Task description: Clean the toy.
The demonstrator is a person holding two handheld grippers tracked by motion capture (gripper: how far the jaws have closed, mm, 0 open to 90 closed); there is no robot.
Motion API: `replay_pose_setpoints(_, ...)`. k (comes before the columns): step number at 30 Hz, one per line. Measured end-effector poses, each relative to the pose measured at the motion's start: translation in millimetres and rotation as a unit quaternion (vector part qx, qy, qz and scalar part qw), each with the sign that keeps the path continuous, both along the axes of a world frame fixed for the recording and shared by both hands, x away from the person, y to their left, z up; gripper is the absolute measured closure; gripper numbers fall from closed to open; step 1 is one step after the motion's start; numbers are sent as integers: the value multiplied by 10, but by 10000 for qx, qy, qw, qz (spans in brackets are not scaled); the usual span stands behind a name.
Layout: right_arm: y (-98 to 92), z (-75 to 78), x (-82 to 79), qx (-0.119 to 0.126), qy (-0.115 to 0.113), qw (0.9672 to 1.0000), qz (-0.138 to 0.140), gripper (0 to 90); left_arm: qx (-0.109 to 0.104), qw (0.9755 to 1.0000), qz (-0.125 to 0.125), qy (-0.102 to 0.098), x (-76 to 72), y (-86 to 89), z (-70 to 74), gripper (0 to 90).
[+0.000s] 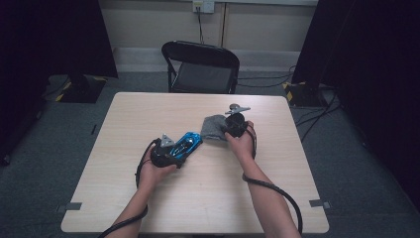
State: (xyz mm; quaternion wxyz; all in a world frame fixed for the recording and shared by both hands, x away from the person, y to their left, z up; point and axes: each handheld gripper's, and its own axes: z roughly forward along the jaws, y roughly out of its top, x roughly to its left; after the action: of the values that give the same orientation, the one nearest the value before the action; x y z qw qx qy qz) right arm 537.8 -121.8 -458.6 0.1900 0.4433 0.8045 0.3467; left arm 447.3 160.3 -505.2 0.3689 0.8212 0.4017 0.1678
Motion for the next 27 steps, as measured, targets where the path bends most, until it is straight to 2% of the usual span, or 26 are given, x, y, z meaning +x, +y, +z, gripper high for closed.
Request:
replay_pose_setpoints(2, -53, 41, -23, -44, -61, 10000, -7, 759, 1, 10000, 0, -1, 0, 0, 0, 243)
replay_pose_setpoints(7, -144, 133, -67, 98, -152, 9998, -13, 759, 4, 10000, 2, 1, 0, 0, 1, 243)
replay_pose_setpoints(8, -171, 172, -83, 232, -136, 9996, 54, 758, -5, 10000, 1, -4, 0, 0, -1, 243)
replay_pose_setpoints(11, -187, 238, -120, 358, -162, 9992, 114, 757, -1, 10000, 0, 1, 0, 0, 0, 243)
replay_pose_setpoints(19, -126, 383, -250, 522, -268, 9977, 337, 757, 1, 10000, -4, -8, 1, 1, -1, 243)
replay_pose_setpoints(22, -80, 448, -315, 657, -294, 9965, 431, 757, 9, 10000, -4, -4, 0, 1, 0, 243)
replay_pose_setpoints(27, -8, 498, -398, 765, -318, 9950, 564, 757, 20, 10000, -5, -12, 0, 1, 1, 243)
